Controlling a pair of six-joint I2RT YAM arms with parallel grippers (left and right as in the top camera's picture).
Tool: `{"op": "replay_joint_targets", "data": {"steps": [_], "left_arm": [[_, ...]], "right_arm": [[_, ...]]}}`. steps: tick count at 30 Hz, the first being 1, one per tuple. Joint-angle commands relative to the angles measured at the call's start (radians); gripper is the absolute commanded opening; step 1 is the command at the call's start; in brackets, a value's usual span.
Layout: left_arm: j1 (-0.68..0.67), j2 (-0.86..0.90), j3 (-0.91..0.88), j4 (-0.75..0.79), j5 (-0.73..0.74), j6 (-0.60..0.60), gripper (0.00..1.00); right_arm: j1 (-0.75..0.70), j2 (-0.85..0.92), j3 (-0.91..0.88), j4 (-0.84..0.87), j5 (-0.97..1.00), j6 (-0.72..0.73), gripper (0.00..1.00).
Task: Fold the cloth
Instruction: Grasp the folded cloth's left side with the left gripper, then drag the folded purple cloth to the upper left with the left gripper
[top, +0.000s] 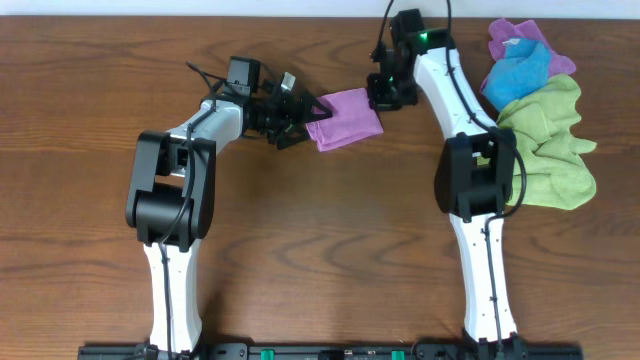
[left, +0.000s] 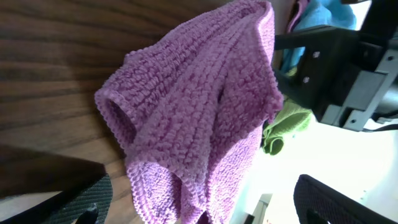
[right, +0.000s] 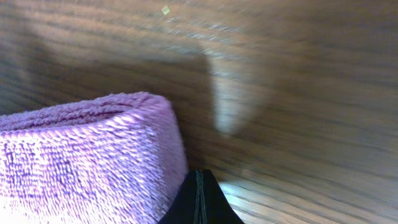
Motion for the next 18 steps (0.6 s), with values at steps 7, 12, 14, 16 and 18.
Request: {"op": "replay_joint_targets", "data": {"steps": [7, 12, 14, 16, 18], "left_arm": [[-0.036, 0.013, -0.041, -0.005, -0.047, -0.044, 0.89], [-0.036, 0.013, -0.041, -0.013, -0.050, -0.054, 0.44], [-0.031, 0.013, -0.041, -0.013, -0.049, -0.054, 0.15], [-0.019, 0.013, -0.041, -0.012, -0.050, -0.060, 0.06], [-0.002, 0.013, -0.040, 0.003, -0.049, -0.087, 0.06]], "right_arm": [[0.066, 0.041, -0.001, -0.006, -0.031, 0.012, 0.01], [0.047, 0.040, 0.000, -0.023, -0.030, 0.012, 0.01], [0.032, 0.038, 0.002, -0.032, -0.023, 0.012, 0.01], [0.010, 0.032, 0.002, -0.037, -0.019, 0.012, 0.01], [-0.021, 0.018, 0.010, -0.047, -0.019, 0.012, 0.01]]}}
